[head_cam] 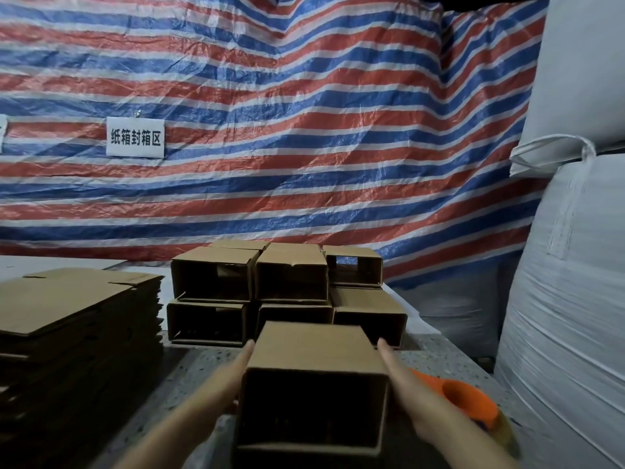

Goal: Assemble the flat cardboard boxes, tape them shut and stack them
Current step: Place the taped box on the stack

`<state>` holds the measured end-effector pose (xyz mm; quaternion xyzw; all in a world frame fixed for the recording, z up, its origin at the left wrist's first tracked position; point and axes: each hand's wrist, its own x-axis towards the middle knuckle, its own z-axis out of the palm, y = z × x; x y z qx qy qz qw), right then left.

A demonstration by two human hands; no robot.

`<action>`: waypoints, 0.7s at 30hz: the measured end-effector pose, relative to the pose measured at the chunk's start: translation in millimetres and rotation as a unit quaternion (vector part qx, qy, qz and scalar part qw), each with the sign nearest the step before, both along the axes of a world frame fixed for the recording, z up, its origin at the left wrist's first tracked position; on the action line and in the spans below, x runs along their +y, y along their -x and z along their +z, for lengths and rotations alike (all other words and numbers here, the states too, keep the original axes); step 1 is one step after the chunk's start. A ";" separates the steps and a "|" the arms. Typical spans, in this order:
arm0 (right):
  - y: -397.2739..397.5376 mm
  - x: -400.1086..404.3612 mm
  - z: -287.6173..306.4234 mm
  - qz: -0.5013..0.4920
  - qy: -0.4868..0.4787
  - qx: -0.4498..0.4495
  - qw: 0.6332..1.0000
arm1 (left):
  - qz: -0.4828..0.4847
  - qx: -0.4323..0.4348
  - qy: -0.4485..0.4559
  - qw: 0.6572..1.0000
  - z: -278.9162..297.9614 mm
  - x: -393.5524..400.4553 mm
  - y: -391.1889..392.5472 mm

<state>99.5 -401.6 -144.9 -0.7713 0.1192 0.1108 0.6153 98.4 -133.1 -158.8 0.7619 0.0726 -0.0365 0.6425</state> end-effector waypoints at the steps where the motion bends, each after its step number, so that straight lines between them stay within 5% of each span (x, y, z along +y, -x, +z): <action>1: 1.2 0.7 -8.7 -0.010 -0.001 0.010 1.000 | 0.001 0.005 -0.007 1.000 -7.8 -2.9 2.7; 7: 4.2 5.6 -24.2 -0.069 -0.078 0.017 0.994 | 0.075 -0.027 -0.006 0.997 -23.0 -2.2 1.5; 14: 13.2 17.6 -23.0 -0.040 -0.192 -0.014 0.981 | 0.015 0.025 0.162 0.986 -17.0 -14.4 -1.7; 21: 10.9 19.6 -43.1 -0.128 -0.141 -0.070 0.979 | 0.047 -0.007 0.100 0.994 -24.0 -14.5 10.8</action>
